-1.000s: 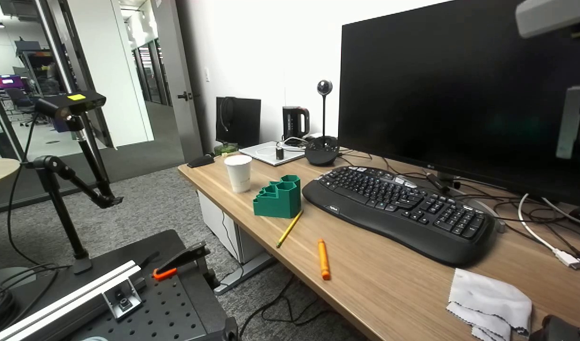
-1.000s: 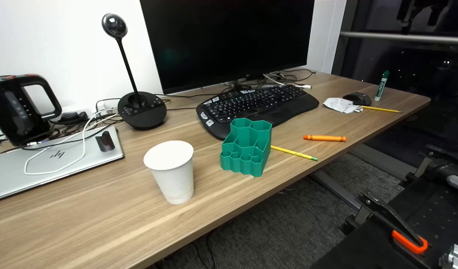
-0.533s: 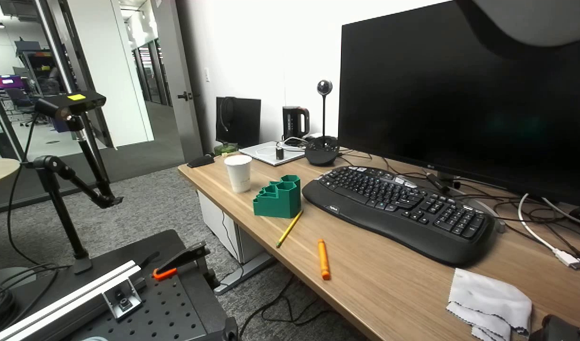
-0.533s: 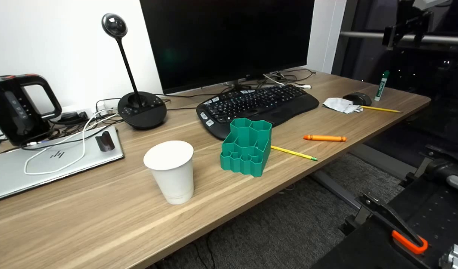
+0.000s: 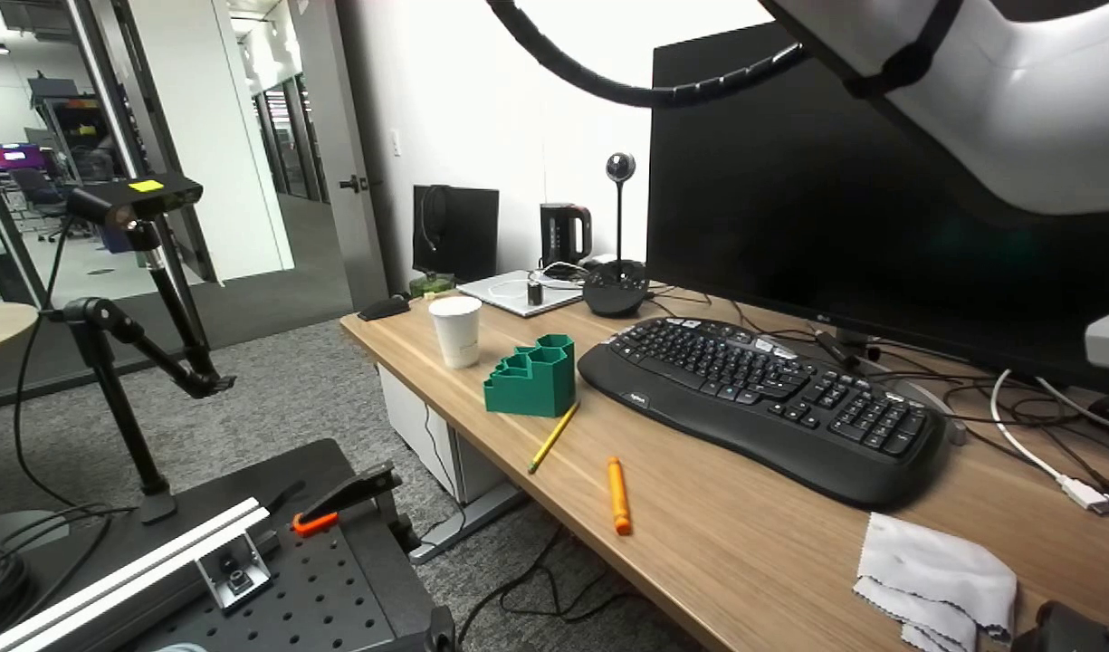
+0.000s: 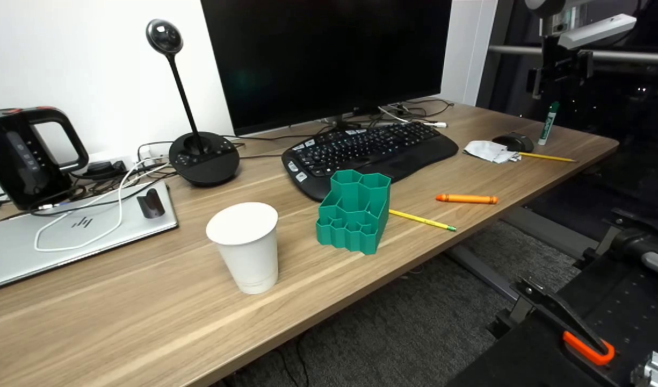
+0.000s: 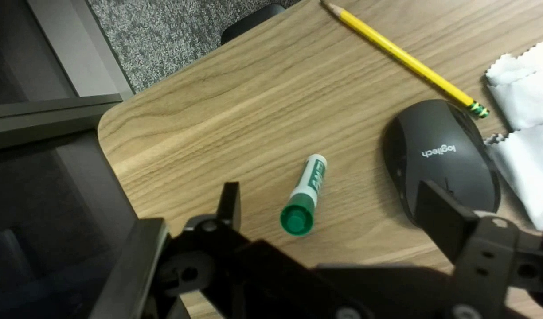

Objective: Move the green marker to the left

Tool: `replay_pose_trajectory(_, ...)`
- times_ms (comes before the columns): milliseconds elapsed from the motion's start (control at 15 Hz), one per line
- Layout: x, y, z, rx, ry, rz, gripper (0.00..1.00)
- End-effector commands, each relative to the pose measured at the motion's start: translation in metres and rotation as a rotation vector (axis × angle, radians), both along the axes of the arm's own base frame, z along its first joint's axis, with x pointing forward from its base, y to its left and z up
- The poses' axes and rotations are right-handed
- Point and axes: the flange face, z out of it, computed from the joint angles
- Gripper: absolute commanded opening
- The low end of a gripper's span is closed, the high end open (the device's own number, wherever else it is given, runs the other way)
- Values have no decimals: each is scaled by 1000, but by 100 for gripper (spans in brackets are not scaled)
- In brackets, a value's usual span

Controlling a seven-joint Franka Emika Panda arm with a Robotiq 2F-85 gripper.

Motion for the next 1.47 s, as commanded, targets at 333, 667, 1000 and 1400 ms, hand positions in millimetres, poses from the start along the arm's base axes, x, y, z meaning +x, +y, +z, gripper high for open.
replay_pose_trajectory(333, 16, -8, -22, 3, 27, -69, 74)
replay_pose_trajectory(667, 19, -10, -30, -7, 38, -84, 45)
replay_pose_trajectory(1000, 22, -11, -27, -32, 40, -60, 9)
replay_pose_trajectory(1400, 33, 4, 15, -5, 0, 79, 5)
